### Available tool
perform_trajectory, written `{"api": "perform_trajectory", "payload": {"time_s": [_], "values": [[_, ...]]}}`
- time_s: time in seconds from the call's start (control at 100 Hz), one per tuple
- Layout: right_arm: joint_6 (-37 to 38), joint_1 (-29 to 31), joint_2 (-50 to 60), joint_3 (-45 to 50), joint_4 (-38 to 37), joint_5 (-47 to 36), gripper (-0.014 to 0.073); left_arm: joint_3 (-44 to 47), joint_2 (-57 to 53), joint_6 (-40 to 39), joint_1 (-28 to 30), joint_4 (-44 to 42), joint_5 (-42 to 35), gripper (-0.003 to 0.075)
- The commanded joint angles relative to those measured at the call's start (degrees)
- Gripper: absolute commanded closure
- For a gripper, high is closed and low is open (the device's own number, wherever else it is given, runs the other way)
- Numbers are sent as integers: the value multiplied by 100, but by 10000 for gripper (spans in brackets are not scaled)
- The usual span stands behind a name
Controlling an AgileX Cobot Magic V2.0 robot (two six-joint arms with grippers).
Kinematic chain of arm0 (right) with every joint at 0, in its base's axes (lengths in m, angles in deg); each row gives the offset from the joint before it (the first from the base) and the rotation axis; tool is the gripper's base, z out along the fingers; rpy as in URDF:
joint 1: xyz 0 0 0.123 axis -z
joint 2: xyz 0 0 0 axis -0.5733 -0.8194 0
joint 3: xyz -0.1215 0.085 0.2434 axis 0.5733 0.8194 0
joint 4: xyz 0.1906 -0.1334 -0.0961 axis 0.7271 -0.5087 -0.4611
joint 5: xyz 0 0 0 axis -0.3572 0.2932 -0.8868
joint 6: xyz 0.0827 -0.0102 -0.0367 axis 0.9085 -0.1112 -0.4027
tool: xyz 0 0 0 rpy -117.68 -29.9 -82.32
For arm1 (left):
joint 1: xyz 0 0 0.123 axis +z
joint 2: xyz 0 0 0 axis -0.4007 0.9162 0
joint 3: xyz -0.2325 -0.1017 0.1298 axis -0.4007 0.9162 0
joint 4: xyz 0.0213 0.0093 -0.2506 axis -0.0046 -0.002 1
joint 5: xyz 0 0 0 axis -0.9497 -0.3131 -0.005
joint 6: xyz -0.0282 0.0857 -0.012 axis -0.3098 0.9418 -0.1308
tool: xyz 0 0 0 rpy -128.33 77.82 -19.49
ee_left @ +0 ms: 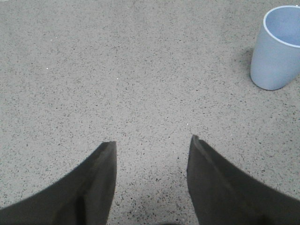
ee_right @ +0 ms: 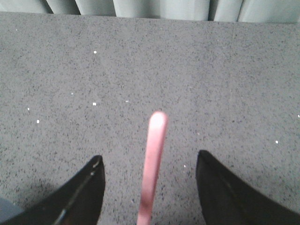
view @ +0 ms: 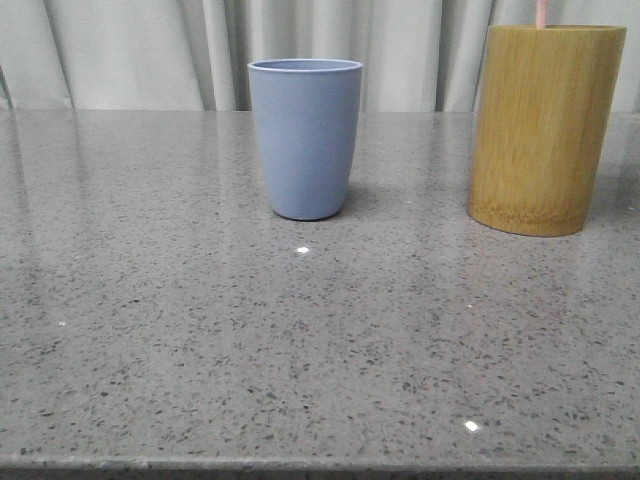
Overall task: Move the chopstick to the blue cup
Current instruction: 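Grasp the pink stick with the right gripper and lift it out, then carry the pink stick over the blue cup and lower it inside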
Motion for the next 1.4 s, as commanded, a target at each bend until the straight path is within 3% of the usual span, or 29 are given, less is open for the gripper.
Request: {"api": "perform_trajectory", "payload": {"time_s": [0.0, 0.11, 0.37, 0.6, 1.39], "values": [[-41, -17, 121, -241, 6, -572, 151, -155, -24, -64, -50, -46, -315, 373], [-41, -17, 120, -241, 6, -579, 206, -155, -24, -64, -50, -46, -315, 373], [-41, -17, 120, -241, 6, -562, 504, -155, -24, -64, -50, -46, -315, 373], [-41, -17, 120, -241, 6, -582, 648, -155, -24, -64, -50, -46, -315, 373], [-269, -17, 1657, -278, 6, -1319, 661, -155, -24, -64, -50, -46, -315, 373]]}}
